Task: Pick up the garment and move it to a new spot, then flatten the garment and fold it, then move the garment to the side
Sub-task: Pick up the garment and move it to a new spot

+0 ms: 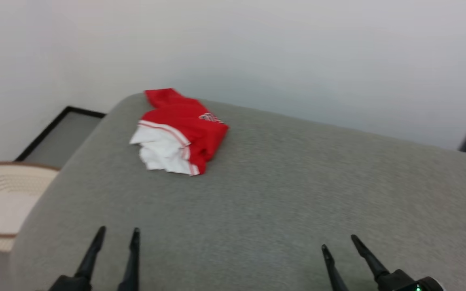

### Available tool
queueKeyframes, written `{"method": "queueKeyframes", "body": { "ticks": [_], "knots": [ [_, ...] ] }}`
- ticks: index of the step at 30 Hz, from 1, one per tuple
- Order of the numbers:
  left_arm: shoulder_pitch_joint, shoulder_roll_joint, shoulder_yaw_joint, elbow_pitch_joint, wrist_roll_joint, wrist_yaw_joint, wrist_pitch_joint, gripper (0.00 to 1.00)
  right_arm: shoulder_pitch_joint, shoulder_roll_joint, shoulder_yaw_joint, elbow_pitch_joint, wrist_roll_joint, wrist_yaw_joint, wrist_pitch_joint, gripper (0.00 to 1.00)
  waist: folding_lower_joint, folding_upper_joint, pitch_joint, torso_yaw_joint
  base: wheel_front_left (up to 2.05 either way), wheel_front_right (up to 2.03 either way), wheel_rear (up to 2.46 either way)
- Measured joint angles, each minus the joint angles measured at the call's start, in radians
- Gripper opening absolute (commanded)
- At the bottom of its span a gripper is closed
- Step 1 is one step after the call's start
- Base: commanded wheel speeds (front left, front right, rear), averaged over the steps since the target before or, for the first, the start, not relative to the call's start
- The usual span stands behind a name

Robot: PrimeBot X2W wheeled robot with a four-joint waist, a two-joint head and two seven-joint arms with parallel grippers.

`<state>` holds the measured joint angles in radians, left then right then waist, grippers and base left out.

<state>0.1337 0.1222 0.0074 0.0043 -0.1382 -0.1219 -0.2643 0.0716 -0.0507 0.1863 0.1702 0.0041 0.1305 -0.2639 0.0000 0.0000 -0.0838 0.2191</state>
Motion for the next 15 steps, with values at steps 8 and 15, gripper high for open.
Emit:
{"method": "queueKeyframes", "body": {
  "ticks": [8, 15],
  "knots": [
    [0.034, -0.008, 0.069, -0.021, -0.002, 0.016, 0.0, 1.0, -0.035, 0.0, 0.083, 0.017, 0.03, 0.0, 0.0, 1.0, 0.0, 0.0, -0.014, 0.151, 0.0, 0.0, 0.0],
    [0.036, -0.03, 0.079, -0.006, -0.04, 0.015, 0.0, 1.0, -0.06, 0.001, 0.1, 0.037, 0.032, 0.0, 0.0, 1.0, 0.0, 0.0, -0.005, 0.229, 0.0, 0.0, 0.0]
  ]
}}
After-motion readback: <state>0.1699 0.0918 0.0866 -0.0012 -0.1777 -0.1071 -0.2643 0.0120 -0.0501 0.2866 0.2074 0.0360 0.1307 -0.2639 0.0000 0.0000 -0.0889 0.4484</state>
